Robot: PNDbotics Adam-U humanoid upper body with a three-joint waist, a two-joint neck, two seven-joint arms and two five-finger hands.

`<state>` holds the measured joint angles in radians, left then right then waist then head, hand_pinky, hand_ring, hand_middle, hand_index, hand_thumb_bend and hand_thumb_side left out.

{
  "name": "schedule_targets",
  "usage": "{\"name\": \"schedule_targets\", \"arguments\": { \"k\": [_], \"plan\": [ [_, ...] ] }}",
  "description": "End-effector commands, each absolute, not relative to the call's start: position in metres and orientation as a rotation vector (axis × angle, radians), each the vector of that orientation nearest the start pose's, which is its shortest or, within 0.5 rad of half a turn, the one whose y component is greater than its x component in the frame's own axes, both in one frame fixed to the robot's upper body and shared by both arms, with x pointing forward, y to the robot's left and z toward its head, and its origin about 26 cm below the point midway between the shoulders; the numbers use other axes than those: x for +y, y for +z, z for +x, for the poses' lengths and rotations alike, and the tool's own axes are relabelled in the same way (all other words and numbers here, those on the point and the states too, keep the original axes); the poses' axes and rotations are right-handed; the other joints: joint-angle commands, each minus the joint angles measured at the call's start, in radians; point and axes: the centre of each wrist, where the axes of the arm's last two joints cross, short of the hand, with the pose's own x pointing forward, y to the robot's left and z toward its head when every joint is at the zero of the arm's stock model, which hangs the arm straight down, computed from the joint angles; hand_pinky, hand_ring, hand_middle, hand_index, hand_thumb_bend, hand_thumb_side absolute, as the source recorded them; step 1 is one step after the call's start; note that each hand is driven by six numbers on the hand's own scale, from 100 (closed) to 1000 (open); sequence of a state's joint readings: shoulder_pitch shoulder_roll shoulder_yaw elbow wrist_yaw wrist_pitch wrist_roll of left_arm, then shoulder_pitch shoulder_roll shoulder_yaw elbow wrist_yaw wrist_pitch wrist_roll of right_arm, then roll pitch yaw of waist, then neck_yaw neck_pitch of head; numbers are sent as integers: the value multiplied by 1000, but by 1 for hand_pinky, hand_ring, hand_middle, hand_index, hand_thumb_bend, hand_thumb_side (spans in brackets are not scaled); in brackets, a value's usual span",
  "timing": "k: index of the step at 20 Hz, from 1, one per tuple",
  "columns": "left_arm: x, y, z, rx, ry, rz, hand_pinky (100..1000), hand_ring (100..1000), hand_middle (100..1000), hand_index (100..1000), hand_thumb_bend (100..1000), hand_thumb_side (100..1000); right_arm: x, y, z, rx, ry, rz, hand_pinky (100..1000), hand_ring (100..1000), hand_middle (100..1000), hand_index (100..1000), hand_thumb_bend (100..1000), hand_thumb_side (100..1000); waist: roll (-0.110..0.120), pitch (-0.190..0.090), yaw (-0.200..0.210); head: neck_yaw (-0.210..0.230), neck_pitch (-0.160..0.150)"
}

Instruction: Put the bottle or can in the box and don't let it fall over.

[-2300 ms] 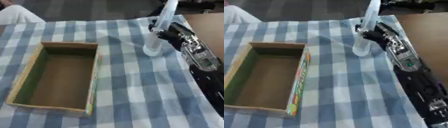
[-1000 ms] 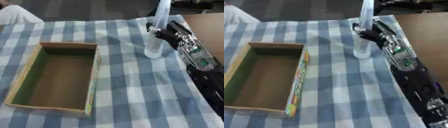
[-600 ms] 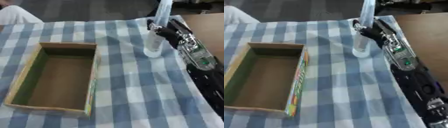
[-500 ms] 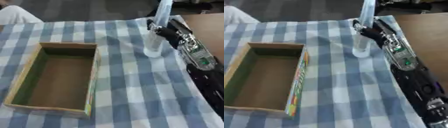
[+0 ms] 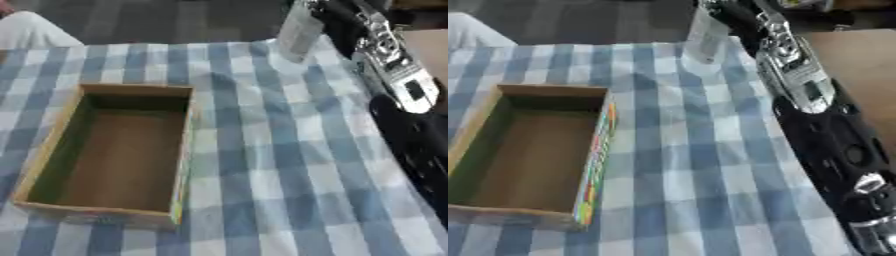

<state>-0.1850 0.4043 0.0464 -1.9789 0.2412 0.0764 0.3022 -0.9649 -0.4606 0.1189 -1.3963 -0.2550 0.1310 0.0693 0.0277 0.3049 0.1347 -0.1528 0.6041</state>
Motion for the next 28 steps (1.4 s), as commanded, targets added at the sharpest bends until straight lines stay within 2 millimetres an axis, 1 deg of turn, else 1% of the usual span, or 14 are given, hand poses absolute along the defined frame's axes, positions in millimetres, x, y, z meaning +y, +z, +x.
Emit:
{"name": "schedule_targets", "arguments": {
  "k": [1,6,11,15,18,24,28],
  "plan": [
    [302,185,287,-2118,42,251,467,669,682,688,100,717,-209,332,416,-2188,538,82,1000,923,500,105,100,468,-3,-36,1,-4,19],
    [302,186,287,-2122,43,255,468,670,683,690,100,712,-177,340,413,-2206,554,150,1000,926,503,106,100,470,-20,-54,18,-29,40],
    [303,188,287,-2129,51,255,470,669,682,690,100,709,-153,339,412,-2201,533,160,1000,911,507,107,100,469,-33,-59,53,-57,47],
    [306,185,286,-2116,64,272,469,669,682,691,100,713,-134,330,413,-2184,498,145,1000,914,508,108,100,470,-42,-62,69,-73,54],
    [308,183,286,-2110,83,280,469,669,683,694,100,712,-124,319,413,-2195,500,119,1000,915,510,109,100,465,-39,-65,80,-81,60],
    [312,181,285,-2106,108,307,470,670,683,698,100,707,-113,289,421,-2126,507,104,1000,922,520,109,100,446,-41,-73,86,-98,61],
    [313,183,285,-2119,127,315,473,671,684,701,100,698,-109,279,426,-2097,488,105,1000,932,522,110,100,444,-39,-74,102,-117,56]
  ]
}}
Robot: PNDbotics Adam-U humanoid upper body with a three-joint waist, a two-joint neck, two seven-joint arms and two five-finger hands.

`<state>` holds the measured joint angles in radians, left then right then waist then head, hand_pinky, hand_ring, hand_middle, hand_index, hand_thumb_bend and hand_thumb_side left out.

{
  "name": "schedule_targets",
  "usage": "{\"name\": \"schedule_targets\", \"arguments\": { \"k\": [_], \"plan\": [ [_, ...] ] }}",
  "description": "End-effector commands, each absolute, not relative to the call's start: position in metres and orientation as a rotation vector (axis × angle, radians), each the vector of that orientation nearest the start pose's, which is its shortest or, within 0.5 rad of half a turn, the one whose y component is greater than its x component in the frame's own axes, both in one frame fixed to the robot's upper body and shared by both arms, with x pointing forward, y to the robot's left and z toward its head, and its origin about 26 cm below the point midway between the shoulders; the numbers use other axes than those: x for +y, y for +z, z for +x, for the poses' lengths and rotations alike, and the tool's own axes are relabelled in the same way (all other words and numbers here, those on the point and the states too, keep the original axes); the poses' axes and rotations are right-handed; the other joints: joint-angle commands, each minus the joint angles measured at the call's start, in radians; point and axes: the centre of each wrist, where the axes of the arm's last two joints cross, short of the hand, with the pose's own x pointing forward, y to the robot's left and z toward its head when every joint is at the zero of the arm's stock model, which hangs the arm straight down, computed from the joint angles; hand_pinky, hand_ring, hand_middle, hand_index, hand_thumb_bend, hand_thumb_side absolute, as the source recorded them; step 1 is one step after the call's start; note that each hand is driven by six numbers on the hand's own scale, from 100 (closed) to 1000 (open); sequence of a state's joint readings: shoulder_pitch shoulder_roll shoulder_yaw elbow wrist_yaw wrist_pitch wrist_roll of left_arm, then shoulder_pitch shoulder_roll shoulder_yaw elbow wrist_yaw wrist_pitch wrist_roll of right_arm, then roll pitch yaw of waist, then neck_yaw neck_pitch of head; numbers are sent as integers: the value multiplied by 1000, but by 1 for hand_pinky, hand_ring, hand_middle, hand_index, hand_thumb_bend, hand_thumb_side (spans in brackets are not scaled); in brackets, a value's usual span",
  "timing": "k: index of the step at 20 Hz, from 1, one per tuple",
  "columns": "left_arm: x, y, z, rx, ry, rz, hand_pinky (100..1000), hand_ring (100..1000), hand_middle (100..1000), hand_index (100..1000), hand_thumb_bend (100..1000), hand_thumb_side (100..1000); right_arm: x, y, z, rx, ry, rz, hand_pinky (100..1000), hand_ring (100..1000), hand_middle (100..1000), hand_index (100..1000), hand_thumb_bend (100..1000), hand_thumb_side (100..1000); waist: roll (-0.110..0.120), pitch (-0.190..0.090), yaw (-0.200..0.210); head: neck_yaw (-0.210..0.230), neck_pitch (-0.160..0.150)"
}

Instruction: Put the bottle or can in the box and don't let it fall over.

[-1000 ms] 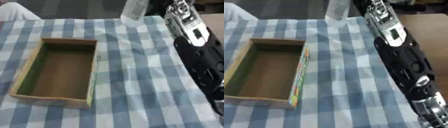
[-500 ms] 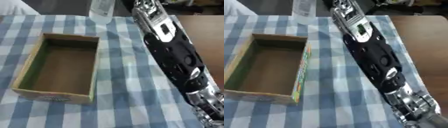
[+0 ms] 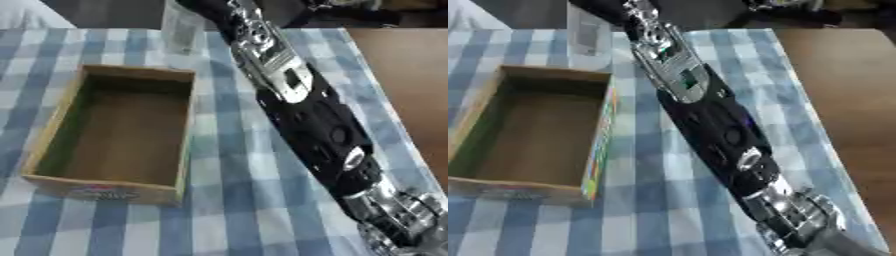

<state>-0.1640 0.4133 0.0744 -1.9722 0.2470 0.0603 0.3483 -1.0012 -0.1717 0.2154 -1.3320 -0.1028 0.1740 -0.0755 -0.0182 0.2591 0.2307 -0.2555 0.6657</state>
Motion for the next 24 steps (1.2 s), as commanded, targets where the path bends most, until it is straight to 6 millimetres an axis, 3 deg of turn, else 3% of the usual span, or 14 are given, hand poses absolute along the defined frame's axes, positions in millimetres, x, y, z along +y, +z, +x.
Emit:
{"name": "schedule_targets", "arguments": {
  "k": [1,5,13,16,22,24],
  "plan": [
    [313,184,285,-2124,134,316,473,671,684,701,100,697,-109,277,427,-2093,483,104,1000,932,523,110,100,443,8,-27,11,-21,-8],
    [314,186,284,-2138,152,322,475,671,684,701,100,693,-107,266,431,-2054,477,95,995,933,528,111,100,430,11,-20,26,-44,-8],
    [314,192,284,-2168,222,340,480,678,691,705,100,681,-99,238,439,-1961,446,73,992,954,540,114,100,392,7,-10,47,-46,-3],
    [317,194,284,-2182,262,362,482,678,690,702,100,678,-98,228,442,-1914,423,60,990,980,562,126,100,330,2,-4,52,-49,-7],
    [317,195,285,-2191,287,370,483,677,689,701,100,679,-94,211,445,-1848,389,60,992,1000,596,147,100,286,-6,3,56,-43,-14],
    [317,195,285,-2193,284,367,482,677,689,701,100,679,-92,205,445,-1837,382,59,992,1000,647,172,100,287,-7,4,56,-43,-16]
  ]
}}
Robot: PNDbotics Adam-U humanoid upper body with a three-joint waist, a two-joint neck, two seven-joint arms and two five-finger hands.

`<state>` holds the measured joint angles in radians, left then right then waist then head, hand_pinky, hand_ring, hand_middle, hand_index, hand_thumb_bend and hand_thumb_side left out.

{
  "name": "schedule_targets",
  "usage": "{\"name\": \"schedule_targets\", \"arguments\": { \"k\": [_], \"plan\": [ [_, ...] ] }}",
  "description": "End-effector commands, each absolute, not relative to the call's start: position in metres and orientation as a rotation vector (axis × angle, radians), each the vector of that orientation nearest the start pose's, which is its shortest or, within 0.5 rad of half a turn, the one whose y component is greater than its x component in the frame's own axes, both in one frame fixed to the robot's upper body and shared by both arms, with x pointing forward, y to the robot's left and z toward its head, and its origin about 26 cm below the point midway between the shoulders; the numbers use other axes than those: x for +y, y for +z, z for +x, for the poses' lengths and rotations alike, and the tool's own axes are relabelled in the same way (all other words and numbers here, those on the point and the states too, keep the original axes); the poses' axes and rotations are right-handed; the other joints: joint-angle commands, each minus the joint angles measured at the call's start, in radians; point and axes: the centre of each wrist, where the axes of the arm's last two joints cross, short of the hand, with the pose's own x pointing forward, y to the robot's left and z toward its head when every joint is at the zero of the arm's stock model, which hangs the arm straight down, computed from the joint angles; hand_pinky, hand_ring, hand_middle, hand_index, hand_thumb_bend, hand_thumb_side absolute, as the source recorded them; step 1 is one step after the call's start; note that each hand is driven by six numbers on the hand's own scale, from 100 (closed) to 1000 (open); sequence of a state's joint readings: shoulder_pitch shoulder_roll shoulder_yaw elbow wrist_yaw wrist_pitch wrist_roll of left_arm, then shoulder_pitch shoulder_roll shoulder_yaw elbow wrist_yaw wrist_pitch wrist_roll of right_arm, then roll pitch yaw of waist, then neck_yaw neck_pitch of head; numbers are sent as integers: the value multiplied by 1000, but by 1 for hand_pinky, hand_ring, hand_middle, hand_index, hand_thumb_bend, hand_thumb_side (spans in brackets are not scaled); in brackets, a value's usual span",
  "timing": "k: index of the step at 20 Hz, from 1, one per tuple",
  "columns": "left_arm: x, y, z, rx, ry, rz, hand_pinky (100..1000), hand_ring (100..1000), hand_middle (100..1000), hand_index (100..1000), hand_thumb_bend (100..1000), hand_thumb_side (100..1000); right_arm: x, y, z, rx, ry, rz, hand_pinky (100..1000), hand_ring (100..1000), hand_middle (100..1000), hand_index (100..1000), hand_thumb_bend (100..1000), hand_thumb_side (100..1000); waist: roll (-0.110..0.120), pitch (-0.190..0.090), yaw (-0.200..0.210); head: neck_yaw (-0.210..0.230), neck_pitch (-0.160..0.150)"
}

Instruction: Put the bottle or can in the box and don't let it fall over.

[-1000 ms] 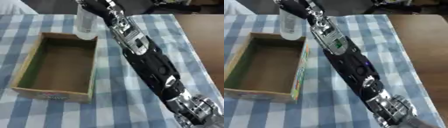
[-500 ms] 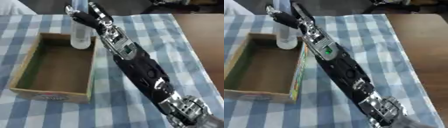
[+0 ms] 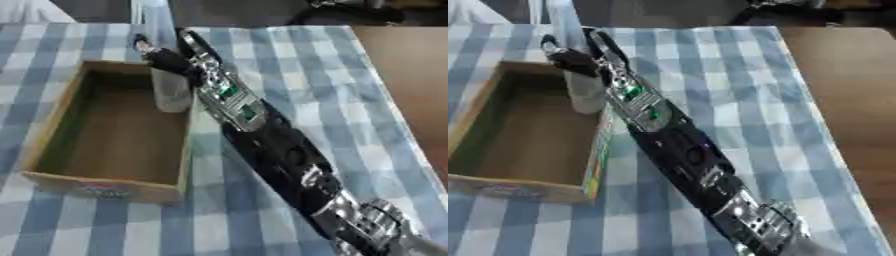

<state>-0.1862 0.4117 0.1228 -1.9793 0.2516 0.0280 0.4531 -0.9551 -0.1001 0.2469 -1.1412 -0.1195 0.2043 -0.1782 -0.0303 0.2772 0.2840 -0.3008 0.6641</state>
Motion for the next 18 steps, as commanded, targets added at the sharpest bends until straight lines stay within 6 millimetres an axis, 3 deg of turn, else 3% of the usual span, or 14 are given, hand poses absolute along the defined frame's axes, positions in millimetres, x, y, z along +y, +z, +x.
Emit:
{"name": "schedule_targets", "arguments": {
  "k": [1,4,6,10,14,18],
  "plan": [
    [317,195,285,-2193,282,367,482,677,689,701,100,680,-92,204,446,-1835,379,62,994,1000,694,197,100,295,5,-14,3,2,-16],
    [317,195,285,-2192,280,368,482,676,689,701,100,681,-91,202,445,-1841,394,85,995,1000,861,397,100,385,3,-14,3,4,-18],
    [317,195,285,-2191,277,368,482,677,689,701,100,681,-90,204,444,-1855,418,103,1000,1000,1000,592,100,446,3,-15,2,6,-18],
    [317,195,285,-2193,269,365,482,676,689,701,100,680,-90,208,442,-1903,476,136,1000,1000,1000,872,100,556,1,-16,1,11,-19],
    [317,195,285,-2190,263,366,481,676,689,700,100,682,-91,209,441,-1919,584,109,1000,1000,1000,949,100,613,-1,-16,-3,15,-18],
    [316,195,285,-2192,259,363,481,676,689,701,100,681,-92,210,441,-1910,662,74,1000,1000,1000,955,100,615,-1,-16,-3,16,-18]
  ]
}}
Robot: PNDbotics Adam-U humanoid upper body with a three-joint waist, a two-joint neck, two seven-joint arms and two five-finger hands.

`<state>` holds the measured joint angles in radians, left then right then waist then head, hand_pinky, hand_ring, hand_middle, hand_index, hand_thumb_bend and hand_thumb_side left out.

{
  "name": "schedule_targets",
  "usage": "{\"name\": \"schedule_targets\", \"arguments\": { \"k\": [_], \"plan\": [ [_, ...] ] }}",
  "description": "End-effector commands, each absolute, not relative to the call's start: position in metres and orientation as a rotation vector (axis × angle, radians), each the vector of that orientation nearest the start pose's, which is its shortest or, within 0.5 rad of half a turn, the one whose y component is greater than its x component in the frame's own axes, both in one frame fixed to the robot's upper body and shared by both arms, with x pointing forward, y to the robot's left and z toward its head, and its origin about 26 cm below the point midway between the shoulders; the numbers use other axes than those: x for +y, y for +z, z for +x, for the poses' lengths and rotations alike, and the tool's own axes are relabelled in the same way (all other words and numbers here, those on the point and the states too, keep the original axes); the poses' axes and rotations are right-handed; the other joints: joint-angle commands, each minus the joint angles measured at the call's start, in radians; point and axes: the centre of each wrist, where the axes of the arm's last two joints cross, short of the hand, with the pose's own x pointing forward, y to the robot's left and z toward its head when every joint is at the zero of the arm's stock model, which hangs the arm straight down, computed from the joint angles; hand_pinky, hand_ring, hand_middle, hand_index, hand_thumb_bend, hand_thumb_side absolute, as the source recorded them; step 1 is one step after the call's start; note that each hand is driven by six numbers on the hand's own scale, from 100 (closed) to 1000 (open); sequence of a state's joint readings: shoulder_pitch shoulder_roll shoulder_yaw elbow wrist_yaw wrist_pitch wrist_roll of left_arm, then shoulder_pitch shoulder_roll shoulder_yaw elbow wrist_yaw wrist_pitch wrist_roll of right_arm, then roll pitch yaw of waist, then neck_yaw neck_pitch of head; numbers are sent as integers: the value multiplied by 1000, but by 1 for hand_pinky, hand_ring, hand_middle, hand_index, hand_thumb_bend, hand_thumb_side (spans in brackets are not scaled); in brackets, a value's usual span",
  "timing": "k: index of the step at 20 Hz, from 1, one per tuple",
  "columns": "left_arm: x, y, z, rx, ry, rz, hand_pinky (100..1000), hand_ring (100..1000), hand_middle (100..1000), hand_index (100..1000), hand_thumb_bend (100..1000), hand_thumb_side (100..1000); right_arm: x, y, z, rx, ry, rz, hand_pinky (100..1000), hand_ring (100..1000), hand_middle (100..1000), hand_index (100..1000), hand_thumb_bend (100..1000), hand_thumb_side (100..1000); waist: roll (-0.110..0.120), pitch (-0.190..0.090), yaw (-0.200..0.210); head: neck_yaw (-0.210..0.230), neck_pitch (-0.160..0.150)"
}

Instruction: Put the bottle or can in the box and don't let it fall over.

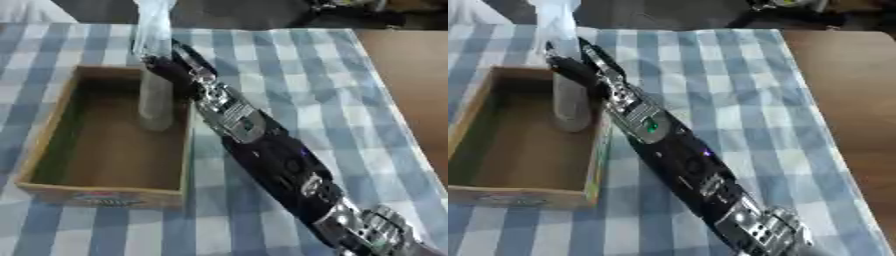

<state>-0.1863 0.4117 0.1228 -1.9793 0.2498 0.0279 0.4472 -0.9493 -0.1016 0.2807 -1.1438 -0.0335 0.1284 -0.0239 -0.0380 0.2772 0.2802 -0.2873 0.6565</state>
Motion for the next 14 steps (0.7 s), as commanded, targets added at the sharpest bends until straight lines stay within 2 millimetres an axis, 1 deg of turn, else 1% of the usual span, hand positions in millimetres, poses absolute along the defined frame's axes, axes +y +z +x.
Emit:
{"name": "schedule_targets", "arguments": {
  "k": [1,2,3,5,7,10,12,13,14],
  "plan": [
    [316,195,285,-2192,258,364,481,676,688,700,100,681,-92,209,441,-1900,684,70,1000,1000,1000,974,100,585,6,-17,1,4,-12],
    [316,195,285,-2192,258,365,481,676,688,700,100,681,-91,209,441,-1892,705,69,1000,1000,1000,974,100,580,6,-17,0,4,-12],
    [316,195,285,-2191,257,366,481,676,688,700,100,682,-91,210,441,-1887,722,70,1000,1000,1000,975,100,540,5,-17,0,5,-12],
    [316,195,285,-2191,258,366,481,676,688,700,100,682,-91,213,440,-1882,754,75,1000,1000,1000,974,100,493,5,-17,-2,6,-11],
    [317,195,285,-2190,257,367,481,676,684,701,100,681,-92,216,439,-1879,775,77,1000,1000,1000,974,100,468,4,-18,-4,7,-11],
    [317,194,284,-2188,257,370,481,676,682,701,100,682,-92,221,437,-1869,802,71,1000,1000,1000,978,100,475,3,-20,-8,9,-9],
    [317,194,284,-2187,255,371,481,675,682,701,100,683,-93,225,435,-1864,829,62,1000,1000,1000,977,100,462,3,-22,-10,11,-8],
    [317,194,284,-2185,255,371,480,675,682,701,100,683,-94,226,435,-1861,840,59,1000,1000,1000,975,100,408,3,-22,-11,11,-8],
    [317,193,284,-2184,254,372,481,675,681,701,100,683,-94,228,434,-1857,851,56,1000,1000,1000,975,100,379,3,-23,-12,11,-8]
  ]
}}
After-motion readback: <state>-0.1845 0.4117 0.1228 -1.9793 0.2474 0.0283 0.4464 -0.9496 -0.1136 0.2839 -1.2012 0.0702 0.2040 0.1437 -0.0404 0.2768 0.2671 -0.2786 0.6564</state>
